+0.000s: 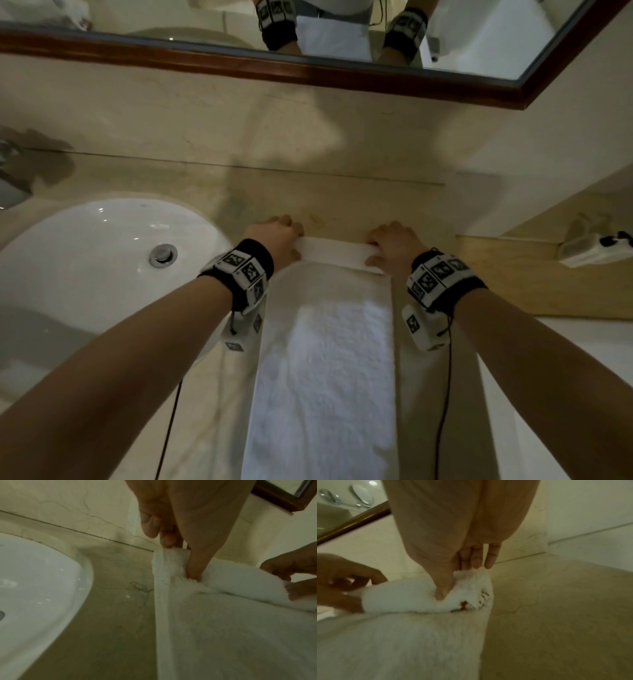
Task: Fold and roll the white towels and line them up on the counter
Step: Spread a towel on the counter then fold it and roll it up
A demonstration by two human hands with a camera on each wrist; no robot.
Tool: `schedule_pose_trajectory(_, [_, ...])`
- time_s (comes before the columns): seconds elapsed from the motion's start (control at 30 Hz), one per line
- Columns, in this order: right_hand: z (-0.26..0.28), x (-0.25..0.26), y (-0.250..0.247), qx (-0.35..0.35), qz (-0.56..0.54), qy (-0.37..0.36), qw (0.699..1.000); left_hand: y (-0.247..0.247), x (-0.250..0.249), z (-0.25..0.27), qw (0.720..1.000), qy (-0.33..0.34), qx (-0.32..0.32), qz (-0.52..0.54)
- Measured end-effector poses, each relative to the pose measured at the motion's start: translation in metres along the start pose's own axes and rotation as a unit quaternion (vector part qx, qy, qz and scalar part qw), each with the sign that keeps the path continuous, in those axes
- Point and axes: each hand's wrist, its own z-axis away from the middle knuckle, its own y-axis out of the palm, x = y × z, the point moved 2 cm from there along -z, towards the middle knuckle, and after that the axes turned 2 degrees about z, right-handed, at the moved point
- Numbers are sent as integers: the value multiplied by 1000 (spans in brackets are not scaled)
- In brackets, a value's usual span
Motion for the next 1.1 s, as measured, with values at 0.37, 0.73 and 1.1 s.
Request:
schedule_pose_trajectory(0.37, [46, 14, 22, -118, -112, -55, 985, 6, -18, 42, 989, 144, 4, -36])
schedule_pose_trajectory(0.73, [24, 11, 13, 74, -104, 27, 991, 1, -10, 16, 990, 45, 131, 39])
schedule_pose_trajectory(1.1, [45, 29, 29, -147, -17, -73, 986, 14, -24, 36, 992, 125, -4, -29])
